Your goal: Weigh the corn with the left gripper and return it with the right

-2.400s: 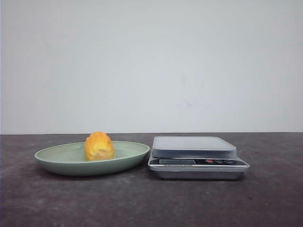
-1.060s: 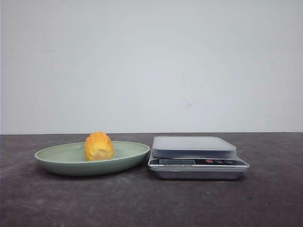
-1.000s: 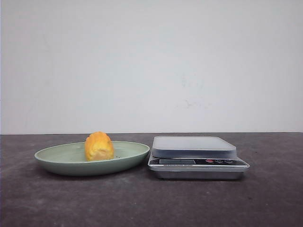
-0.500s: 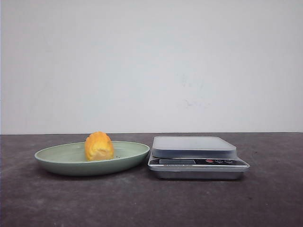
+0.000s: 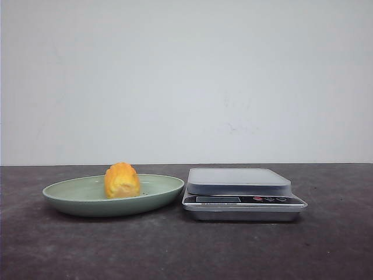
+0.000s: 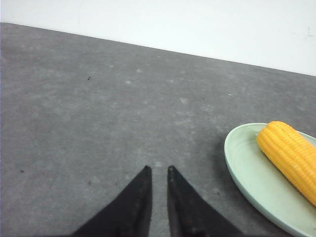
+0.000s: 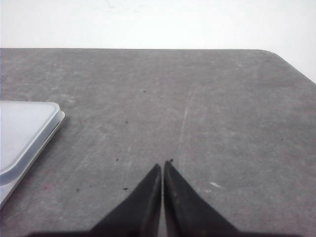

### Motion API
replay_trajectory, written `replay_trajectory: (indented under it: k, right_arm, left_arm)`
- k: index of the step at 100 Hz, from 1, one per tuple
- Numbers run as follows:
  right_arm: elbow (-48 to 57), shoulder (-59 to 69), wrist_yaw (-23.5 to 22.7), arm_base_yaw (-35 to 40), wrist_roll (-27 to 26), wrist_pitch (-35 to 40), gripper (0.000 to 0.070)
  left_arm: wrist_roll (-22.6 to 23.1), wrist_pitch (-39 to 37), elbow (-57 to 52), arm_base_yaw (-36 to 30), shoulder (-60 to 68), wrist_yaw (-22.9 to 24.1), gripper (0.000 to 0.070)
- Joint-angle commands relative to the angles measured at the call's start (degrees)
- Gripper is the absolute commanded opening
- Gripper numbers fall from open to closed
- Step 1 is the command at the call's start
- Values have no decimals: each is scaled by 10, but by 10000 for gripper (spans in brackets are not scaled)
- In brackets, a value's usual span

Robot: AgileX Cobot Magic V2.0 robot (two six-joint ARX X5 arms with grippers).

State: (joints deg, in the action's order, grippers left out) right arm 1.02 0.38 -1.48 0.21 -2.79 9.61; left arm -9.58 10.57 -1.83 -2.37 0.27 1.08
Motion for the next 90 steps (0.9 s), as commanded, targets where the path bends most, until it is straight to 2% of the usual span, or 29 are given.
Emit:
replay_trajectory:
  k: [1,71,84,90]
  right_arm:
    - [-2,-2,0,-1,-2,-7,0]
    - [-2,-2,0,-1,-1,-7,0]
    - [-2,-2,4,-1,54,-33,0]
    - [-2,-2,3,-1,58,-63,0]
  left_arm:
    - [8,2,10,0,-1,-2,10]
    - [8,-1,10,0,-1,-2,10]
    - [8,-7,10,0,-1,-2,11]
    - [8,-16,10,0,-1,-2,10]
